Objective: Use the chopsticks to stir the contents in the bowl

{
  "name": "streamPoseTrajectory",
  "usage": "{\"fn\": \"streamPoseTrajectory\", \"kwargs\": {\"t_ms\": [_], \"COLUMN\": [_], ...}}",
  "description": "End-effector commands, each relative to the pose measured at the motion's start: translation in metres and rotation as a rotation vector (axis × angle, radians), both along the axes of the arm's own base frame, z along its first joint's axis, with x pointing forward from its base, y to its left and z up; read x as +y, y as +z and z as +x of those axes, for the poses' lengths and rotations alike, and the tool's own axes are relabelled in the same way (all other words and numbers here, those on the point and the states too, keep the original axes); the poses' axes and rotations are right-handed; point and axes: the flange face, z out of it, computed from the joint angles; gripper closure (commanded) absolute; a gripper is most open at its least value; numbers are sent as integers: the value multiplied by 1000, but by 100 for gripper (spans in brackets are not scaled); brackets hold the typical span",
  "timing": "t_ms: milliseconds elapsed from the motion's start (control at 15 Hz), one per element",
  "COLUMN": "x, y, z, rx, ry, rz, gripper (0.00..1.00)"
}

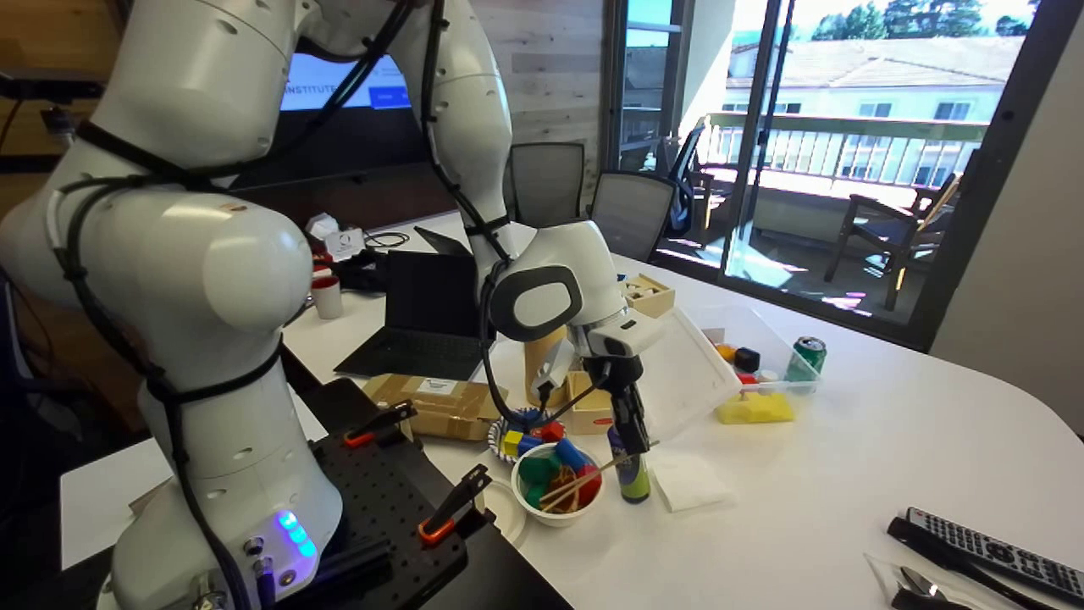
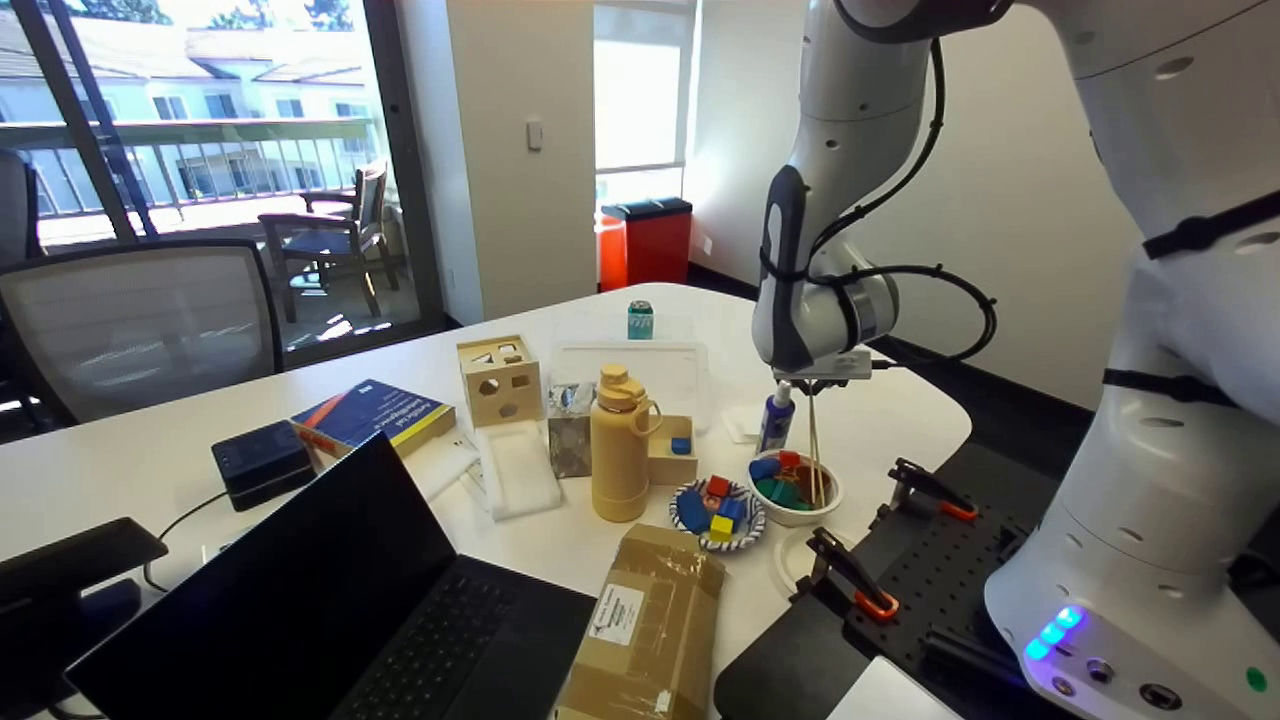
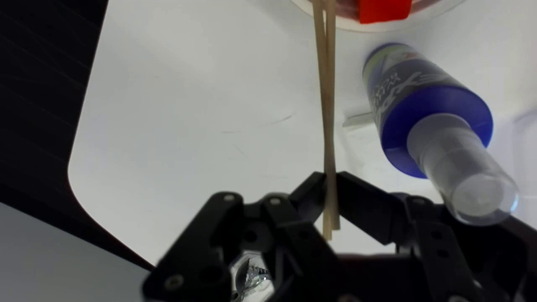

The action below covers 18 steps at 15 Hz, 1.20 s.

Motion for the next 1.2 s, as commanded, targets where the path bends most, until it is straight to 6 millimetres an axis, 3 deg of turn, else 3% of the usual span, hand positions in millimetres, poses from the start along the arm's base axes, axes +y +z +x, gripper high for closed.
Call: {"fn": "streamPoseTrajectory", "kwargs": {"t_ms": [0,600,1133], "x": [14,10,-16], "y": [6,11,12], "z": [-2,23,6], "rx": [-28,-80,-28], "ry": [12,-7,-34], "rz": [22,8,-41], "gripper": [96,96,96]}}
